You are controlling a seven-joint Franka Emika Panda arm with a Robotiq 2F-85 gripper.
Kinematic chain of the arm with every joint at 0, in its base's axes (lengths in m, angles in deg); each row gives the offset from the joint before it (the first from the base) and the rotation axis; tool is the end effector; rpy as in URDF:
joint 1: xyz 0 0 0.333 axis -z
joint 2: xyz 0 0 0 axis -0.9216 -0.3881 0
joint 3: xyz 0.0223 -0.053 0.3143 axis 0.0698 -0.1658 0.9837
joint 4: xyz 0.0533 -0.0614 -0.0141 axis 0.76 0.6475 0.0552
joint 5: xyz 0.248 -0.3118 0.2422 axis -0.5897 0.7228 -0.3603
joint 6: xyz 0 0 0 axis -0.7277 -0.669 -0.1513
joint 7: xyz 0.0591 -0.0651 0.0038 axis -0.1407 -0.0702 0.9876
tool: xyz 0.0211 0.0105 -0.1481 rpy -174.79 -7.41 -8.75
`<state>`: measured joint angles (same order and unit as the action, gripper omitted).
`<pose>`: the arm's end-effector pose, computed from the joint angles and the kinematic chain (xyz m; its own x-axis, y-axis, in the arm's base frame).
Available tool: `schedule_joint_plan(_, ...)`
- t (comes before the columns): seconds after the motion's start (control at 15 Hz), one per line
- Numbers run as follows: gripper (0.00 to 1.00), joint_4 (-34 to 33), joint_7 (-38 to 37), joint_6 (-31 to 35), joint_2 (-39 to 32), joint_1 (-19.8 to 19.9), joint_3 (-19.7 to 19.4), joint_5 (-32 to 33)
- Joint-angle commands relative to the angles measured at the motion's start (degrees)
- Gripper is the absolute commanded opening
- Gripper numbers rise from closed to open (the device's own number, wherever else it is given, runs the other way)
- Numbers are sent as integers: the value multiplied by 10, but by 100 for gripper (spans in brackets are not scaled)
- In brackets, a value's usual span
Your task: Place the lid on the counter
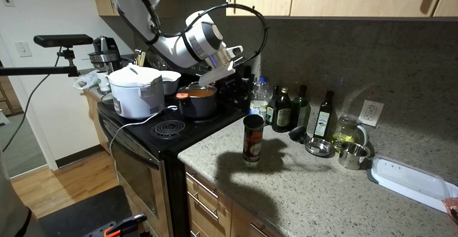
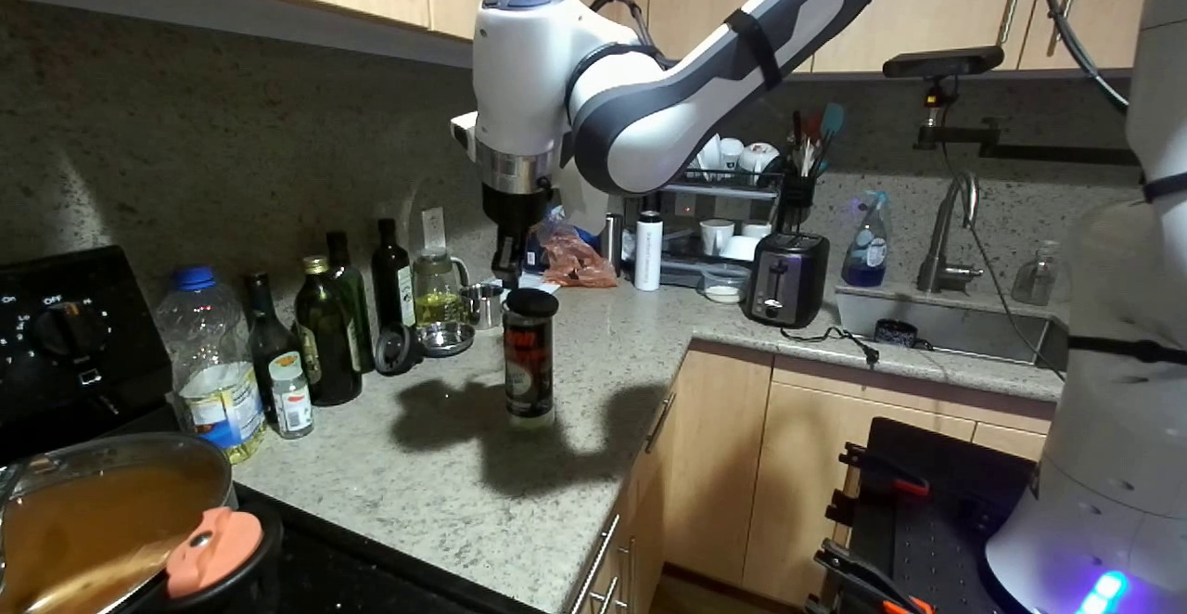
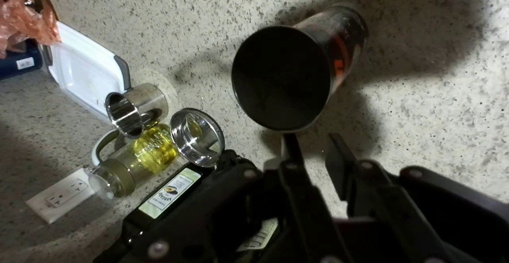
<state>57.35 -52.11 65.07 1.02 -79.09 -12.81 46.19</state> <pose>0.6521 0.1713 0.3109 0.8225 0.5443 0.1649 0.4107 -0.7690 0.4898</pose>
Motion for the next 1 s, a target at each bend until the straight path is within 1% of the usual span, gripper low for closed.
schedule_joint_plan(0.0,56,-3,-2,-21,-9,2,0,14)
schedule_joint_plan(0.07,63,-2,-1,-24,-10,2,0,15)
schedule_joint_plan(0.13,72,-1,-1,-25,-13,1,0,15)
schedule_joint_plan(0.2,75,2,-1,-25,-13,1,0,13)
schedule_joint_plan(0.47,69,11,-4,-25,-15,0,0,11)
schedule_joint_plan(0.6,62,15,-6,-26,-14,0,-1,12)
schedule_joint_plan(0.67,56,16,-7,-26,-14,0,-1,12)
schedule_joint_plan(0.73,60,17,-8,-26,-13,0,-1,12)
schedule_joint_plan(0.93,53,19,-11,-28,-13,0,-1,14)
